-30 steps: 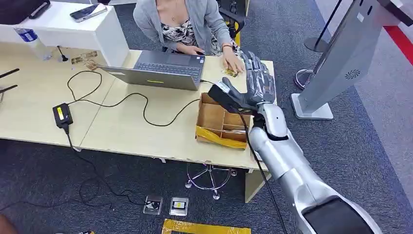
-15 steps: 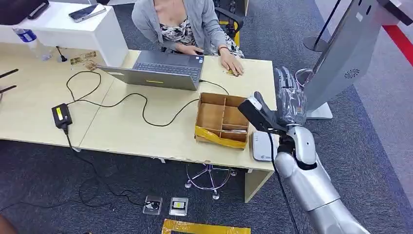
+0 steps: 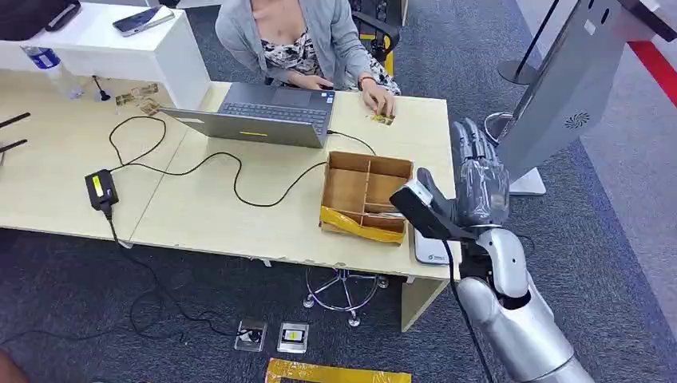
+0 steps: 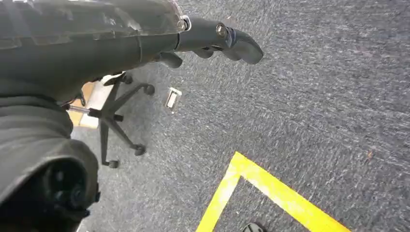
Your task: Pass the card to the sensor for recognition and then transmit it.
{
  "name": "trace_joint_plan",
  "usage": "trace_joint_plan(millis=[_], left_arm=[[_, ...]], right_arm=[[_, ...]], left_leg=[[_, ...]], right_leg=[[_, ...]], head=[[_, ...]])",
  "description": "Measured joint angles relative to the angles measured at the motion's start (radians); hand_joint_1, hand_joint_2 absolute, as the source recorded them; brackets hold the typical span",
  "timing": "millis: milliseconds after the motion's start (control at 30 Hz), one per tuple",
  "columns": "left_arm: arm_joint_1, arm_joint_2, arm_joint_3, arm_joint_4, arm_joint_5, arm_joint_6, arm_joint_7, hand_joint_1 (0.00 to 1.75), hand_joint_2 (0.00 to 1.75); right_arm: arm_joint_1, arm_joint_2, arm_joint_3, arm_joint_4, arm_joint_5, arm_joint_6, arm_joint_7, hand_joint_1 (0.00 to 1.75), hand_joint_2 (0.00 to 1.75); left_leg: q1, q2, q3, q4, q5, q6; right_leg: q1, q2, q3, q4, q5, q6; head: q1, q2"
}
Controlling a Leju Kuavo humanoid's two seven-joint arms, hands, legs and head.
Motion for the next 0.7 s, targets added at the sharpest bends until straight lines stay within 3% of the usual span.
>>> trace_joint_plan(millis=[67, 100, 400, 700], left_arm=[[0.0, -0.002, 0.0, 0.0, -0.002, 0.0, 0.0, 0.0, 0.0], [0.0, -0.002, 0.0, 0.0, -0.003, 0.0, 0.0, 0.0, 0.0], [-0.001, -0.003, 0.0, 0.0, -0.005, 0.006, 0.003, 0.0, 0.0], [-0.002, -0.008, 0.0, 0.0, -0.018, 0.002, 0.003, 0.0, 0.0]], right_arm=[[0.029, -0.002, 0.013, -0.027, 0.011, 0.0, 0.016, 0.0, 0.0], [0.039, -0.003, 0.016, -0.04, 0.014, 0.0, 0.02, 0.0, 1.75], [0.119, -0.014, 0.049, -0.098, -0.01, 0.007, 0.061, 0.0, 1.75], [0.186, -0.015, 0.085, -0.093, 0.093, -0.001, 0.133, 0.0, 1.75]], left_leg=[[0.0, 0.0, 0.0, 0.0, 0.0, 0.0], [0.0, 0.0, 0.0, 0.0, 0.0, 0.0], [0.0, 0.0, 0.0, 0.0, 0.0, 0.0], [0.0, 0.0, 0.0, 0.0, -0.001, 0.0]], right_leg=[[0.0, 0.0, 0.0, 0.0, 0.0, 0.0], [0.0, 0.0, 0.0, 0.0, 0.0, 0.0], [0.0, 0.0, 0.0, 0.0, 0.0, 0.0], [0.0, 0.0, 0.0, 0.0, 0.0, 0.0]], head=[[0.0, 0.0], [0.0, 0.0], [0.0, 0.0], [0.0, 0.0]])
